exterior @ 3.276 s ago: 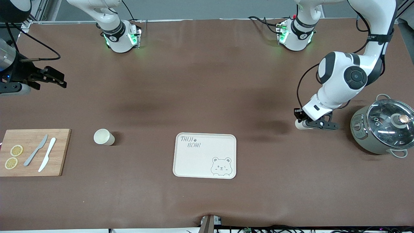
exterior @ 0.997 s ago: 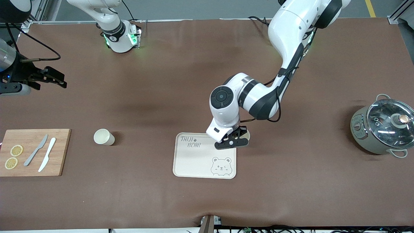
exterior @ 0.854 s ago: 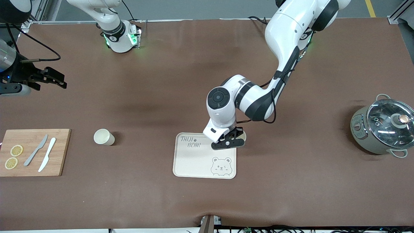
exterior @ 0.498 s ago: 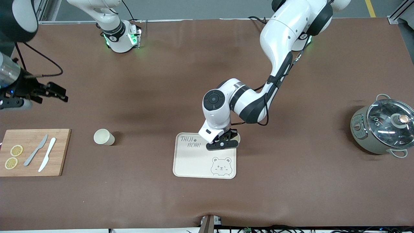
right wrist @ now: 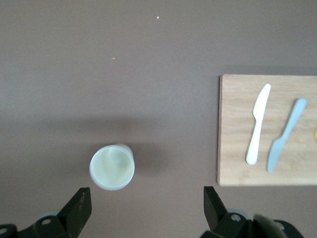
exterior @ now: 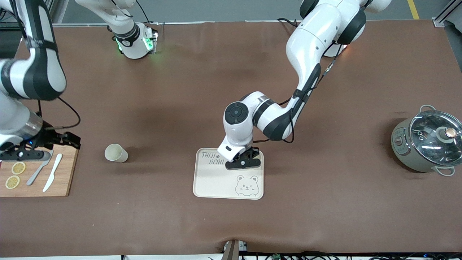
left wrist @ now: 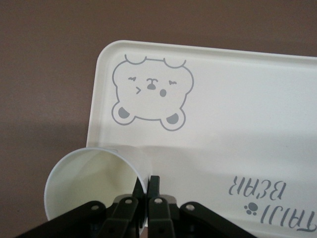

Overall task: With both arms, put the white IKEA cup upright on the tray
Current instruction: 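Lower the cup onto the tray while the right gripper reaches the other cup, then open the left gripper on the cup while the right gripper lowers, then close the right gripper on the cup while the left gripper withdraws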

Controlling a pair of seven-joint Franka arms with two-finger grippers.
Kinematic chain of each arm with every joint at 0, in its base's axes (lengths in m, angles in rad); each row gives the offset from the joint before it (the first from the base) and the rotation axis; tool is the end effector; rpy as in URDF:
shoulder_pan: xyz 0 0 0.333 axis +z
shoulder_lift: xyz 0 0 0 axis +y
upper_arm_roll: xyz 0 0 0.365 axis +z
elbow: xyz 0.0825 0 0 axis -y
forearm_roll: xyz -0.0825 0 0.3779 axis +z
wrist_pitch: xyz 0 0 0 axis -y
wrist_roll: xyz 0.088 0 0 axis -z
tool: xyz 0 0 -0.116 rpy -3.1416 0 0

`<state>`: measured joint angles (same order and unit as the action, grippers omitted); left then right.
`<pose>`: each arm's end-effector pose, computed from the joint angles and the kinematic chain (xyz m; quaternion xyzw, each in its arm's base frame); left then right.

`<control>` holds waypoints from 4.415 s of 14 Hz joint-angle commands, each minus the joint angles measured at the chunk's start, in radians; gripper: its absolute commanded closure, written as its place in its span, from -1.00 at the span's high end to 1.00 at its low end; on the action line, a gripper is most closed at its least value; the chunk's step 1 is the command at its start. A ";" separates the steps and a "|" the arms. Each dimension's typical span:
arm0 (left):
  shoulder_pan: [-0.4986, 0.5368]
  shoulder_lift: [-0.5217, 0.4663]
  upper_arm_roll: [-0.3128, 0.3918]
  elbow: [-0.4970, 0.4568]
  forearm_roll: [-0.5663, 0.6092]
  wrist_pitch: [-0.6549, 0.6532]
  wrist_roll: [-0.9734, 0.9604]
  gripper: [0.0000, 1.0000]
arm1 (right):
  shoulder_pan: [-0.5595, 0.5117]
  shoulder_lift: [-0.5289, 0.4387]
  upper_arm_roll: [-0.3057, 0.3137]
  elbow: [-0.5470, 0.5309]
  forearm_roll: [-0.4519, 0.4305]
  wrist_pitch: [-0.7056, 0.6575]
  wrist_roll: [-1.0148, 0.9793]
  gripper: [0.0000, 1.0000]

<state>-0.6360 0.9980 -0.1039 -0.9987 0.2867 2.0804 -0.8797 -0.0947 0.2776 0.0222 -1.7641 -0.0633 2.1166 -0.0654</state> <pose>0.6448 -0.5199 0.2752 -0.9949 -0.0308 -0.0918 0.0275 0.6480 -0.0517 0.4545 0.9989 0.0113 0.0357 0.0271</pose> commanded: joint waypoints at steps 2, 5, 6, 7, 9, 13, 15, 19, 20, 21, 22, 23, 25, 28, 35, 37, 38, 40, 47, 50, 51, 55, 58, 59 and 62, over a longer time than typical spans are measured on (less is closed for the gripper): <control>-0.018 0.054 0.024 0.061 -0.011 0.029 -0.024 -1.00 | -0.017 0.092 0.015 0.018 -0.016 0.068 -0.028 1.00; -0.037 0.070 0.049 0.060 -0.011 0.047 -0.031 -1.00 | -0.013 0.103 0.015 0.017 -0.016 0.075 -0.028 1.00; -0.039 0.071 0.055 0.060 -0.011 0.058 -0.031 -1.00 | -0.013 0.101 0.015 0.017 -0.016 0.068 -0.028 1.00; -0.039 0.074 0.055 0.060 -0.011 0.063 -0.031 -1.00 | -0.013 0.100 0.015 0.014 -0.015 0.065 -0.030 1.00; -0.039 0.077 0.055 0.060 -0.011 0.064 -0.031 -1.00 | -0.017 0.101 0.015 -0.023 -0.016 0.098 -0.036 1.00; -0.039 0.077 0.056 0.058 -0.011 0.073 -0.031 -1.00 | -0.016 0.106 0.015 -0.052 -0.015 0.134 -0.039 1.00; -0.039 0.076 0.058 0.058 -0.009 0.073 -0.030 -1.00 | -0.016 0.109 0.015 -0.073 -0.016 0.164 -0.039 1.00; -0.050 0.076 0.079 0.055 -0.009 0.073 -0.018 -1.00 | -0.016 0.127 0.015 -0.083 -0.015 0.197 -0.039 1.00; -0.050 0.076 0.078 0.055 -0.009 0.073 -0.018 -1.00 | -0.017 0.135 0.015 -0.090 -0.016 0.212 -0.039 1.00; -0.050 0.076 0.078 0.055 -0.009 0.073 -0.019 -1.00 | -0.016 0.135 0.015 -0.100 -0.015 0.232 -0.039 1.00; -0.050 0.074 0.078 0.055 -0.009 0.073 -0.019 -1.00 | -0.014 0.135 0.015 -0.118 -0.015 0.247 -0.039 1.00; -0.050 0.074 0.076 0.054 -0.009 0.073 -0.019 -0.90 | -0.013 0.137 0.015 -0.124 -0.016 0.259 -0.039 1.00; -0.051 0.074 0.076 0.054 -0.009 0.073 -0.024 -0.38 | -0.011 0.146 0.015 -0.124 -0.016 0.263 -0.039 1.00; -0.056 0.071 0.078 0.054 -0.009 0.072 -0.027 -0.34 | -0.011 0.167 0.015 -0.130 -0.016 0.266 -0.047 1.00; -0.056 0.068 0.079 0.052 -0.009 0.070 -0.027 0.99 | -0.011 0.180 0.015 -0.161 -0.018 0.289 -0.051 1.00; -0.054 0.062 0.076 0.052 -0.009 0.061 -0.027 1.00 | -0.011 0.180 0.015 -0.182 -0.016 0.312 -0.051 1.00; -0.054 0.057 0.076 0.051 -0.011 0.053 -0.025 1.00 | -0.011 0.180 0.015 -0.199 -0.016 0.334 -0.051 1.00; -0.053 0.050 0.073 0.051 -0.011 0.032 -0.024 0.97 | -0.011 0.180 0.015 -0.228 -0.016 0.371 -0.051 1.00; -0.045 0.001 0.066 0.051 -0.012 -0.074 -0.012 0.90 | -0.010 0.206 0.015 -0.230 -0.016 0.399 -0.051 1.00; -0.042 -0.038 0.064 0.051 -0.015 -0.138 0.013 0.90 | -0.010 0.209 0.015 -0.229 -0.018 0.399 -0.051 1.00; -0.039 -0.054 0.063 0.051 -0.020 -0.166 0.025 0.90 | -0.010 0.209 0.015 -0.229 -0.018 0.399 -0.051 0.79; -0.005 -0.143 0.066 0.048 -0.076 -0.293 0.132 0.90 | -0.008 0.209 0.016 -0.227 -0.016 0.399 -0.050 -0.20; 0.031 -0.209 0.069 0.046 -0.095 -0.339 0.217 0.90 | -0.007 0.209 0.016 -0.227 -0.017 0.399 -0.050 -0.65; 0.050 -0.237 0.069 0.034 -0.099 -0.341 0.244 0.90 | -0.007 0.209 0.016 -0.227 -0.016 0.399 -0.050 -0.78; 0.117 -0.297 0.069 0.025 -0.127 -0.393 0.374 0.90 | -0.007 0.209 0.016 -0.227 -0.016 0.398 -0.048 -1.00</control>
<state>-0.5517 0.7562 -0.0428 -0.9411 0.1907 1.7300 -0.5865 -0.0955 0.4811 0.0361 -1.9868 -0.0626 2.5031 -0.1121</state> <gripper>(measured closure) 0.048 0.952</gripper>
